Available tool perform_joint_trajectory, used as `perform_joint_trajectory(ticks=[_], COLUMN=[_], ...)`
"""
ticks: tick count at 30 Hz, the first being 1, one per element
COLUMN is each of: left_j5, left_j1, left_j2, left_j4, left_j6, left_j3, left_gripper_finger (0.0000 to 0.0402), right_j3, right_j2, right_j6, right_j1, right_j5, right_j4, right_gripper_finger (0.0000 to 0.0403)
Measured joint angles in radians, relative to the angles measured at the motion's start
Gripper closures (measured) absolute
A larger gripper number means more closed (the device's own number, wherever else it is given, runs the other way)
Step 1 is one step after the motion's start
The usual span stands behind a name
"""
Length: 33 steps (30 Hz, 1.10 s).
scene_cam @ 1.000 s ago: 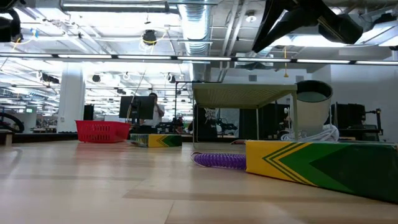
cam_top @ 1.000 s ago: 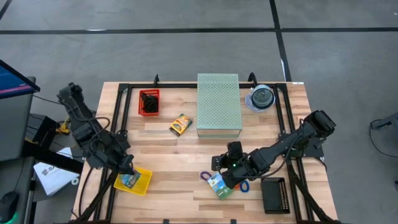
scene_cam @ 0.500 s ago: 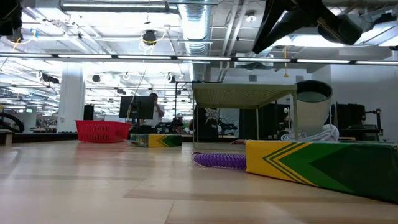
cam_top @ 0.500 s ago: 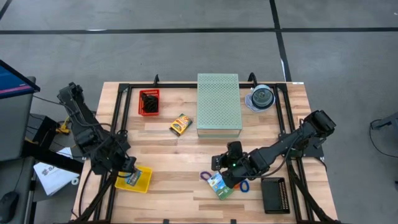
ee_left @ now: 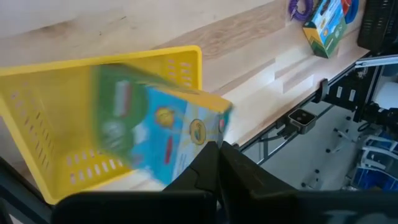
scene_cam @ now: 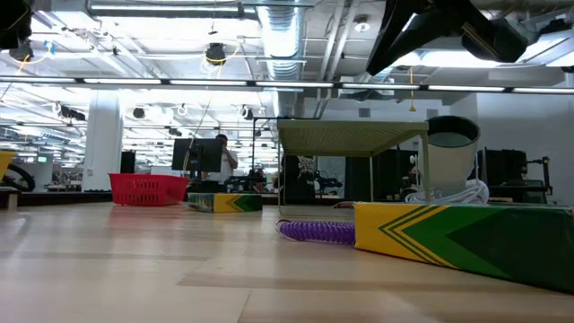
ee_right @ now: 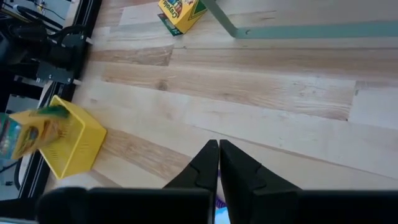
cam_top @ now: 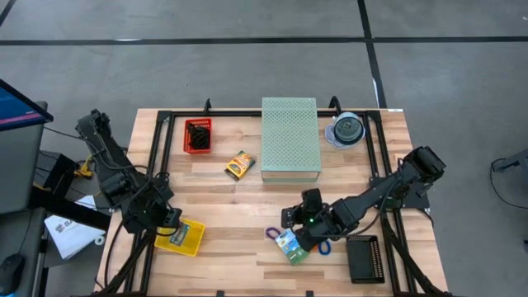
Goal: Pick & Place Office Desk Supplies
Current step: Put the crayon box into the yellow bin
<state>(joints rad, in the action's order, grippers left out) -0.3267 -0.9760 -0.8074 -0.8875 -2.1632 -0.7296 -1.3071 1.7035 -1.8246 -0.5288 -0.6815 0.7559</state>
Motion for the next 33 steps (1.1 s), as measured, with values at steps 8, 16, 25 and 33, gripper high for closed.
perform_joint_trajectory(ticks=[8, 16, 25, 33], left_j5=[0.001, 0.021, 0.031, 0.045], left_j1=[0.000, -0.038, -0.046, -0.054], left_j2=[0.000, 0.000, 0.000, 0.000], left_j4=[-0.015, -0.023, -0.027, -0.045], left_j6=[-0.009, -0.023, -0.026, -0.021], left_j3=[0.002, 0.043, 0.074, 0.074], left_gripper_finger=[0.0401, 0.0401, 0.0401, 0.0401], right_j3=[0.000, 0.000, 0.000, 0.000], right_j2=[0.000, 0.000, 0.000, 0.000], right_j6=[-0.005, -0.009, -0.009, -0.018], right_j1=[-0.007, -0.007, -0.007, -0.007], right_j5=[0.000, 0.000, 0.000, 0.003], right_j4=[0.000, 0.000, -0.004, -0.009], right_gripper_finger=[0.0391, 0.0391, 0.0391, 0.0391])
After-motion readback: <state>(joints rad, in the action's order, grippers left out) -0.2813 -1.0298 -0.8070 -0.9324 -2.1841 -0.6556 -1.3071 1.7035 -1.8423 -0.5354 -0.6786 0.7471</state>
